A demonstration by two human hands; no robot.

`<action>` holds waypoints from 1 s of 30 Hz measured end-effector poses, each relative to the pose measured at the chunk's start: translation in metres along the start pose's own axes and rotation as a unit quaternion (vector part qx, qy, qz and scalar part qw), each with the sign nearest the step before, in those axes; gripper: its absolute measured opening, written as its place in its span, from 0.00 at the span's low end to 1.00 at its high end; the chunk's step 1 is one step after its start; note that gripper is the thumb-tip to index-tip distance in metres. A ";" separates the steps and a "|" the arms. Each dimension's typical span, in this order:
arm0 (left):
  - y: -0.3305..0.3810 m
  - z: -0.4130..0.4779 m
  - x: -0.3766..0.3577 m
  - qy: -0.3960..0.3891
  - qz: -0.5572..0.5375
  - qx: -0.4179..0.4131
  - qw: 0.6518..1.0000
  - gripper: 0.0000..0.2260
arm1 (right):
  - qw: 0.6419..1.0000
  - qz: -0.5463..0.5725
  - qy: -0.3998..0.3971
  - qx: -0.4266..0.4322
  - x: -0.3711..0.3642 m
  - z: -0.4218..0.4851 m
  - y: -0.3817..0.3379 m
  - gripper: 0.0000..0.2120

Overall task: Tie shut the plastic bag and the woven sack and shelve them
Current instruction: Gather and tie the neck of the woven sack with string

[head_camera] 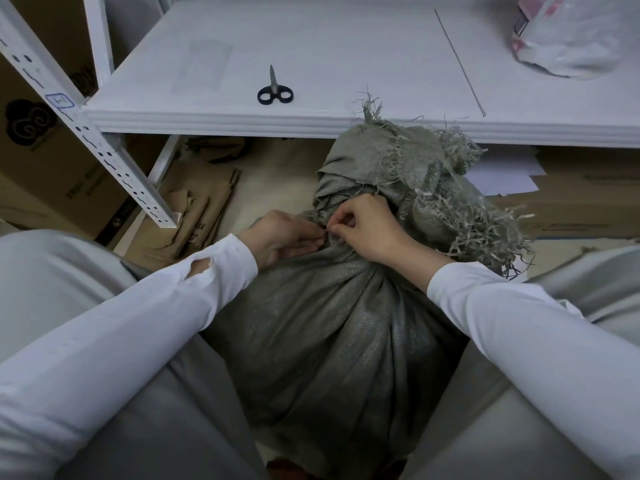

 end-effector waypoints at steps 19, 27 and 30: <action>0.007 -0.003 -0.003 0.021 0.275 -0.206 0.939 0.06 | 0.996 0.013 0.088 0.000 0.001 -0.004 0.004 0.14; 0.008 -0.005 -0.004 0.014 0.290 -0.222 0.931 0.07 | 0.996 0.019 0.082 0.024 0.002 -0.006 0.002 0.14; 0.009 -0.006 -0.005 0.010 0.298 -0.231 0.926 0.06 | 0.996 0.008 0.080 0.033 0.003 -0.004 0.000 0.19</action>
Point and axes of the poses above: each hand's wrist, its own z-axis towards the middle knuckle, its own x-axis out of the back of the hand, y = z × x, the point moved 4 cm from there along z, towards the middle knuckle, and after that the axes turned 6 degrees about -y, right-handed, at the moved point
